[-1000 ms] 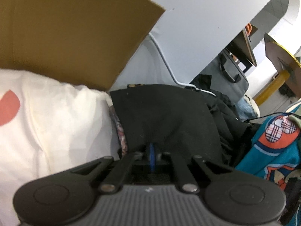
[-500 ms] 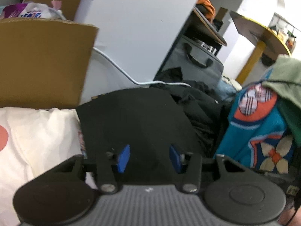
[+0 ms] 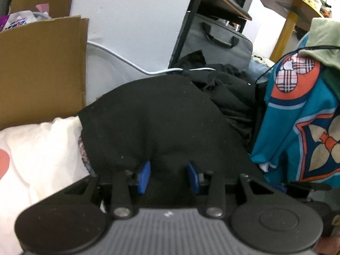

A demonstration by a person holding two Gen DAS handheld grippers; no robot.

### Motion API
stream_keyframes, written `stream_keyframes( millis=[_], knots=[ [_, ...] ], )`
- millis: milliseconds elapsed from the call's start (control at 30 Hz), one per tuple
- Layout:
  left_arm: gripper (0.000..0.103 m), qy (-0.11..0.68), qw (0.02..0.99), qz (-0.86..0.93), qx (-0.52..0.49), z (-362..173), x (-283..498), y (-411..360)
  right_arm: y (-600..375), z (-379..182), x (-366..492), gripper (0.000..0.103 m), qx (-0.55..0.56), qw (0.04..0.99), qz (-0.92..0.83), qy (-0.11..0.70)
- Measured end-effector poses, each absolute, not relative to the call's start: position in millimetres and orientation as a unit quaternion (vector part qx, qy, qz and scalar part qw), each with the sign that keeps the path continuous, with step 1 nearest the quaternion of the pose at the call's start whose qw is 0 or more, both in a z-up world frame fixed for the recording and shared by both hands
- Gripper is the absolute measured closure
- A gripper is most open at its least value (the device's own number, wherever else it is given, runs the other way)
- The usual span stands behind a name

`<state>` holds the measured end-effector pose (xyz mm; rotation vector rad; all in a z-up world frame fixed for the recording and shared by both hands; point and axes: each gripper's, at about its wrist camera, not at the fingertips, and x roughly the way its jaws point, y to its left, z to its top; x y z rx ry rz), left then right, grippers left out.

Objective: Fold clothes
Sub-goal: 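Lower the shorts onto the pile and open the left gripper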

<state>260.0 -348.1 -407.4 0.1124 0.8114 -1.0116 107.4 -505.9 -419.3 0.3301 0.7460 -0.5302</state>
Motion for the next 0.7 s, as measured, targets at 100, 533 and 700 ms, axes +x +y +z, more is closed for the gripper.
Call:
stream_keyframes(
  millis=[100, 533, 700],
  knots=[
    [0.061, 0.403, 0.789, -0.460, 0.056, -399, 260, -342, -505, -422, 98, 0.052, 0.161, 0.871, -0.281, 0.369],
    [0.029, 0.455, 0.785, -0.415, 0.074, -318, 254, -298, -513, -385, 83, 0.031, 0.251, 0.833, -0.300, 0.391],
    [0.020, 0.467, 0.795, -0.382, 0.070, -273, 252, -274, -508, -351, 84, 0.011, 0.269, 0.829, -0.280, 0.403]
  ],
)
